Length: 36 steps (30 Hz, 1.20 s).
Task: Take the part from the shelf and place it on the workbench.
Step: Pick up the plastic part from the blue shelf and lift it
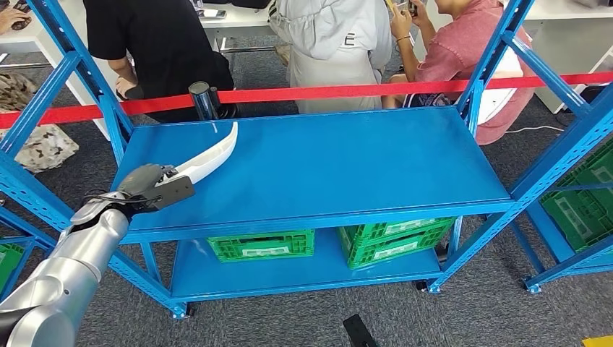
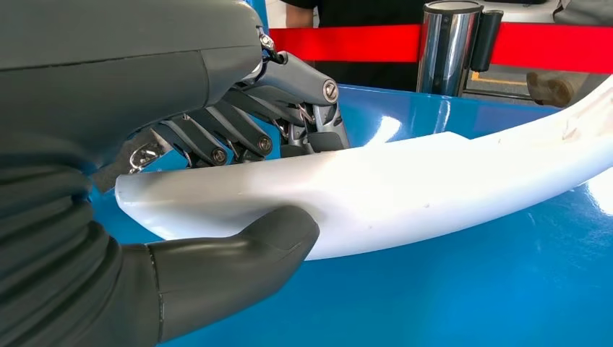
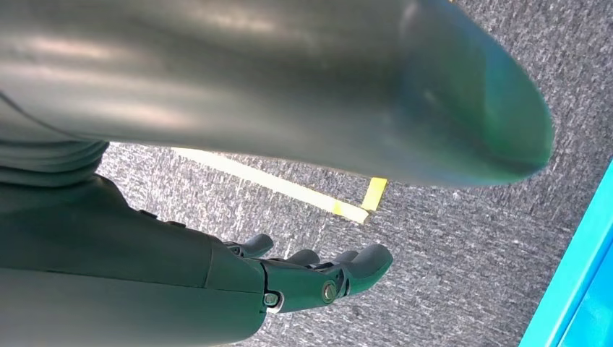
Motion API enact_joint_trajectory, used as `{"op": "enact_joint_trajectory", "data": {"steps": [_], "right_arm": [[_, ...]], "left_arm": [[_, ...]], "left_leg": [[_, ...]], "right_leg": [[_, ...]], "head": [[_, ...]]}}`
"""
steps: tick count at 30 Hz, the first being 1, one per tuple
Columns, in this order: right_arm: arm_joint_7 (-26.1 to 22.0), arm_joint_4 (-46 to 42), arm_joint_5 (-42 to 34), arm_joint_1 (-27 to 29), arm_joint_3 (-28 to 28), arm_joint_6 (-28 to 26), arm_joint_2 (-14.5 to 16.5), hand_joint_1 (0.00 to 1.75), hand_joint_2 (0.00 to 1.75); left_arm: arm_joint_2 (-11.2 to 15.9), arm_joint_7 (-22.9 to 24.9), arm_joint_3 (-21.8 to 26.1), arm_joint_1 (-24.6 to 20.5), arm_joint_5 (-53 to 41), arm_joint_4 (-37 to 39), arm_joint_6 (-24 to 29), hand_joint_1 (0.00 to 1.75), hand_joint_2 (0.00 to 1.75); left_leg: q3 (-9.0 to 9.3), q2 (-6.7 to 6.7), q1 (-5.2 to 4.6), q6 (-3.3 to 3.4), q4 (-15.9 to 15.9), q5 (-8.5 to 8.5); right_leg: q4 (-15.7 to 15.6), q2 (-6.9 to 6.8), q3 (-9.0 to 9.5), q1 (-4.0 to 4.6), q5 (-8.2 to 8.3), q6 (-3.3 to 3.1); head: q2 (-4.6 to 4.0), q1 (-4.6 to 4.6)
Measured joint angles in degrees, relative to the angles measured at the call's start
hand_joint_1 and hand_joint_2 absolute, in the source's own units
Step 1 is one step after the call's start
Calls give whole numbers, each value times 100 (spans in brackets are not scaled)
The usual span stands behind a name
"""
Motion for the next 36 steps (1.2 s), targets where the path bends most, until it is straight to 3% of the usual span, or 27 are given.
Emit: {"op": "enact_joint_trajectory", "data": {"steps": [5,11,15,21,27,36], "right_arm": [[1,0,-12,1,0,1,0,0,0],[-1,0,-43,1,0,-4,0,0,0],[-9,0,-120,3,0,-43,0,0,0],[-46,0,-226,9,0,-125,0,0,0],[-60,0,-257,15,0,-143,1,0,0],[-113,0,-407,35,-26,-248,0,0,0]], "left_arm": [[-9,-267,88,64,320,-15,68,175,175],[-175,-1216,324,262,1396,-95,68,175,175],[-492,-1851,403,363,1989,-213,-28,175,175],[-1116,-1975,338,520,2592,-524,-336,175,175],[-1531,-1991,-230,894,3509,-1087,-555,175,175],[-1754,-2001,-1397,1533,5009,-1928,-983,175,175]], "left_leg": [[1,1,0,0,0,0],[-1,-1,-1,0,0,0],[-4,-5,-3,1,1,0],[-7,-6,-11,4,1,-3],[-7,-5,-11,5,0,-4],[-9,-4,-11,7,-1,-6]], "right_leg": [[0,1,-1,0,0,0],[0,-1,-4,-1,0,0],[-1,-2,-5,-7,0,0],[-2,-2,-7,-10,0,2],[-2,-2,-10,-9,-3,5],[-2,-2,-10,-11,-8,13]], "head": [[0,0],[0,0],[0,0],[0,0],[0,0],[0,1]]}}
